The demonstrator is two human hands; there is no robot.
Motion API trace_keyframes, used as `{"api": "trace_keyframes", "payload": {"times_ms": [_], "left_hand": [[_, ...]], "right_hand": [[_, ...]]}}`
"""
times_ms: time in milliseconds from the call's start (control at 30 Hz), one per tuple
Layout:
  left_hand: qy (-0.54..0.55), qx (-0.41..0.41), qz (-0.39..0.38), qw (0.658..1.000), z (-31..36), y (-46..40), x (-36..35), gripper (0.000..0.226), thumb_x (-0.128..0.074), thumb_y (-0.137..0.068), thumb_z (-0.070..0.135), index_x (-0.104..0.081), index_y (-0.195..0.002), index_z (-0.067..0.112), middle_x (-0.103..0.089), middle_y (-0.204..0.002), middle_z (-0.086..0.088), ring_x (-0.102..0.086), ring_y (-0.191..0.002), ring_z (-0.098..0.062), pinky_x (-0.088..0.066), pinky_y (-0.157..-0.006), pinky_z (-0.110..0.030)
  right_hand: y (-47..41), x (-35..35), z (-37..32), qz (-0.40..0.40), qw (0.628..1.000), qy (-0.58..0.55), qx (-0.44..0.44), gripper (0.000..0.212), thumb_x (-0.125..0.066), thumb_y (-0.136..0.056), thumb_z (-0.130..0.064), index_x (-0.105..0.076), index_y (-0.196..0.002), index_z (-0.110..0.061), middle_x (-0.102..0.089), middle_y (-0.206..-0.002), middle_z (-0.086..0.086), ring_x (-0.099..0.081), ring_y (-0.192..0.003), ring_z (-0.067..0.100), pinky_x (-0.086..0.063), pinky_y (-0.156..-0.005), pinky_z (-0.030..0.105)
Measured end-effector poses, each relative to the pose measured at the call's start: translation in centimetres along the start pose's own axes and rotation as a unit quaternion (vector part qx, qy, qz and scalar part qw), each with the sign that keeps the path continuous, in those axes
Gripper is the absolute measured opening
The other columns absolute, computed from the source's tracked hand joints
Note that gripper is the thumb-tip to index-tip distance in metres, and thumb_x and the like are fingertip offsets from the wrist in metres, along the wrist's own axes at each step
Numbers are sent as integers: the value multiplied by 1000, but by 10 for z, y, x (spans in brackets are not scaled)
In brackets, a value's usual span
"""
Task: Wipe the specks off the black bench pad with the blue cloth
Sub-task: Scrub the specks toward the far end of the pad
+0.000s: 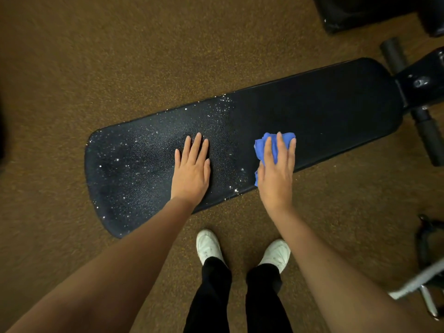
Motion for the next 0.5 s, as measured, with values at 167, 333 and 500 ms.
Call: {"api": "trace_keyframes", "payload": {"times_ms": [167,333,500], "left_hand": [[1,7,11,1000,1,0,-2,60,-5,-93,36,-20,-147,14,-11,-156,-2,-2,-144,-24,-4,-114,-48],[6,9,2,1000,0,1,-3,51,-16,-99,29,-15,-148,15,-6,-157,-1,3,-144,-22,-2,-116,-47],[5,6,9,1000,-1,1,-5,55,-9,-96,33,-16,-148,15,-7,-157,-2,1,-144,-23,-3,-115,-47]], "right_hand": [[25,-14,-11,-65,984,43,162,74,-71,-73,-2,-38,-139,-1,-32,-147,21,-17,-137,47,-30,-107,57],[1,4,31,-50,982,72,170,75,-70,-72,5,-35,-138,-1,-34,-145,23,-21,-135,49,-34,-102,61],[21,-8,-10,-2,999,31,42,73,-66,-75,-7,-33,-140,0,-32,-146,23,-16,-137,50,-20,-110,59]]}}
Point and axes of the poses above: each hand's wrist, its own y-axis away from the middle knuckle, its own x-axis out of the back of the hand, z = x × y, the point moved 6 cm from there along -y, towards the middle knuckle
